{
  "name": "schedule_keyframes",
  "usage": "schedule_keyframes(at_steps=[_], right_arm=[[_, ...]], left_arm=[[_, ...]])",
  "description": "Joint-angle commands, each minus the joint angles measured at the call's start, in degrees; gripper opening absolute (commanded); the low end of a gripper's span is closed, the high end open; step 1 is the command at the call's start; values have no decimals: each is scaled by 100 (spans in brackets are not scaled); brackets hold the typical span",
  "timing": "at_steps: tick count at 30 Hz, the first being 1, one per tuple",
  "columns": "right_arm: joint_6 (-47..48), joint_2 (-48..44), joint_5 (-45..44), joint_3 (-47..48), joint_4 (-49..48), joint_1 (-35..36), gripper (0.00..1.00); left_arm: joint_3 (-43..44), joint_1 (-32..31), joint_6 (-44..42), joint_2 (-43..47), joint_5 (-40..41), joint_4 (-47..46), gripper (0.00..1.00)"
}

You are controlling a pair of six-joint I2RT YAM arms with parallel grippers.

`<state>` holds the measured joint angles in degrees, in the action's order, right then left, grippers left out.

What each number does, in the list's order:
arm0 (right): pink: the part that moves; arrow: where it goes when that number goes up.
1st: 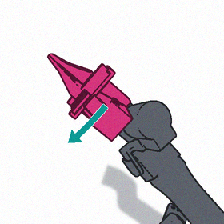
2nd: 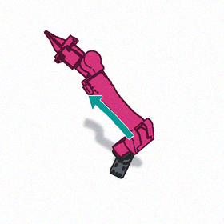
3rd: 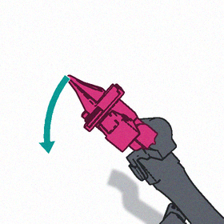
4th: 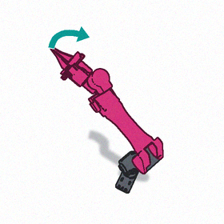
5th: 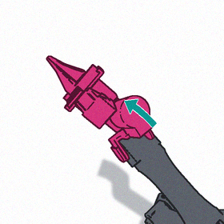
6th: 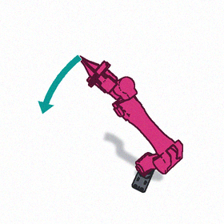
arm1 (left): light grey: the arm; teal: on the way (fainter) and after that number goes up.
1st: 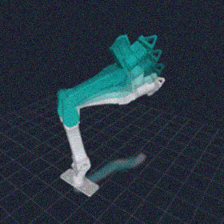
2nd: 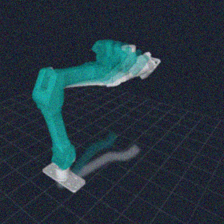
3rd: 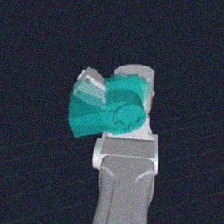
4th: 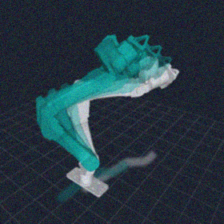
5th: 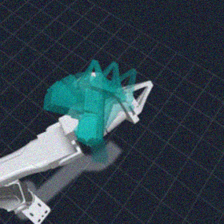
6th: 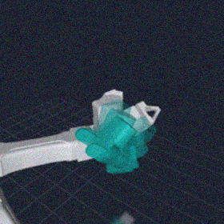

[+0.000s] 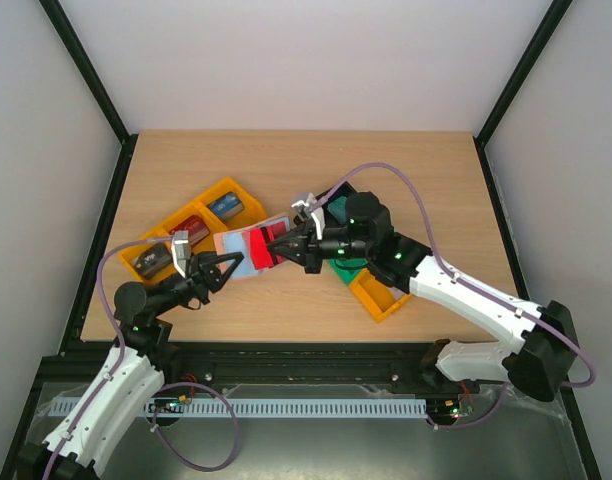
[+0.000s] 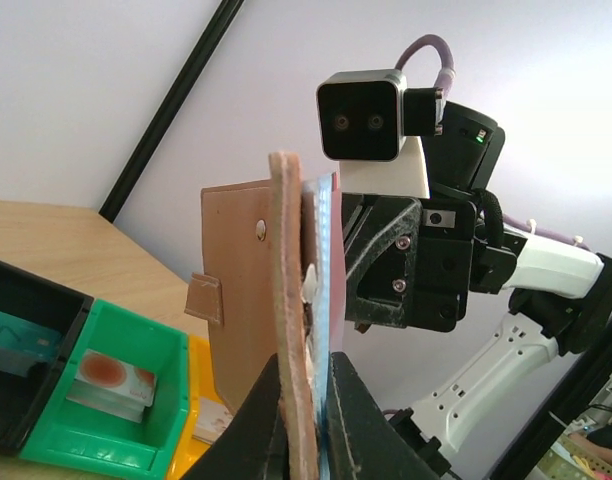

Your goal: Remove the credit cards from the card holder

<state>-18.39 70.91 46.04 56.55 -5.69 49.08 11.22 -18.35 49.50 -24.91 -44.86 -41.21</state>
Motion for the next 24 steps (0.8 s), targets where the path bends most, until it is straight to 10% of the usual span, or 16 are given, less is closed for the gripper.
schedule_keyframes(at_steps=[1,6,13,18,24], right_arm=[[242,-360,-524,-113,569,-312,2],[664,-827,-1337,-12,1083,-447,2],[3266,-1131,-5473,842,1536,-100,2],[7870,-1014,-8371,240,-1480,359,2],[12967,-194,-8004,-770,-6285,388,2]], left_arm=[[64,-32,-31,91,-40,-283,2],[51,12,-100,117,639,456,2],[-113,183,-297,212,1366,1306,2],[-268,239,-383,236,1436,1311,2],[-280,236,94,5,1621,1782,2]])
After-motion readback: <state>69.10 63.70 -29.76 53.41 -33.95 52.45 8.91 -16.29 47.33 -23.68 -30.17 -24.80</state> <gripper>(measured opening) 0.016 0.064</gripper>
